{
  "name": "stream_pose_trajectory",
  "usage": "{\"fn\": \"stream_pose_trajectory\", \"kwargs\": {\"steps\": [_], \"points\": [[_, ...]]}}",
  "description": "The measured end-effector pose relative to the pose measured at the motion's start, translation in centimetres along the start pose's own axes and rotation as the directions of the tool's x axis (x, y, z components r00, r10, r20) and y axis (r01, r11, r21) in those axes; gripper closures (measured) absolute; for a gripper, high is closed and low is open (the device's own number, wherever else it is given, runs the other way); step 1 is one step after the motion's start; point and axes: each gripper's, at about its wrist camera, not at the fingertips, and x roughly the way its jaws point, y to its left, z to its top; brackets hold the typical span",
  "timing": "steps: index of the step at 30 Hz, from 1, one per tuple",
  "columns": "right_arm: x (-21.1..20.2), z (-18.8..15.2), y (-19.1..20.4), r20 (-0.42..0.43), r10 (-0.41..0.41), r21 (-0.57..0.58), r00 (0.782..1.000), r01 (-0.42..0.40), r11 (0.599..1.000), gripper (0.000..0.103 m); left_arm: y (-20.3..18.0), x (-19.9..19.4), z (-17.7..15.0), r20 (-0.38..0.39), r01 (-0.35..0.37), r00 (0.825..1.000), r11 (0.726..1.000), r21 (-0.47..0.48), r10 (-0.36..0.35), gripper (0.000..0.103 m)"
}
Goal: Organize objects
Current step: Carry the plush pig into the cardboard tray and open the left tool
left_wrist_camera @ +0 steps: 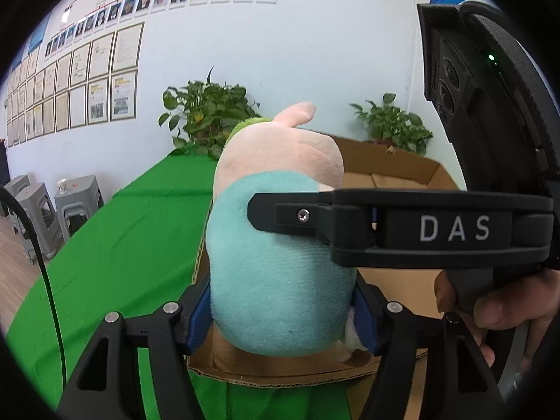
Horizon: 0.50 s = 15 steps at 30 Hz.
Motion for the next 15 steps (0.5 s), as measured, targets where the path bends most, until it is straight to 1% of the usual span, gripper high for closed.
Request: {"fn": "stream_pose_trajectory", "kwargs": {"steps": [3,5,7,8,10,13,15], "points": [[2.1,-1.4,-1.2,-0.029,0.001,-0.005,1.0,-0.001,1.0,0.034,-0.1,0.3,-0.6,-0.048,-0.008,0.999,1.0,-0.001,0.008,0.033],[3.4,-2.2,-1.8,-0.037,-0.033,-0.028,0.999,0.032,0.999,0.034,-0.4,-0.1,-1.0,-0.079,0.001,0.997,1.0,0.021,0.001,0.033],[4.8,-2.7,-2.7,-0.065,-0.082,-0.021,0.995,0.081,0.996,0.035,-0.9,-1.3,-1.5,-0.069,0.007,0.998,0.997,0.071,-0.002,0.033],[5.4,-3.1,-3.4,-0.075,-0.082,-0.003,0.994,0.082,0.997,0.035,-1.0,-2.0,-1.6,-0.056,-0.007,0.998,0.996,0.094,0.012,0.033],[6.6,-3.3,-4.4,-0.08,-0.055,0.022,0.995,0.057,0.998,0.035,-0.7,-3.2,-1.7,-0.035,-0.035,0.999,0.993,0.117,0.04,0.033],[7.3,-3.6,-4.2,-0.094,0.002,0.04,0.996,0.002,0.999,0.034,0.7,-4.2,-1.8,-0.028,-0.04,0.999,0.996,0.079,0.043,0.033],[7.8,-3.6,-3.6,-0.103,0.011,0.042,0.995,-0.006,0.999,0.033,1.6,-4.1,-2.0,-0.046,-0.045,0.998,0.997,0.061,0.048,0.033]]}}
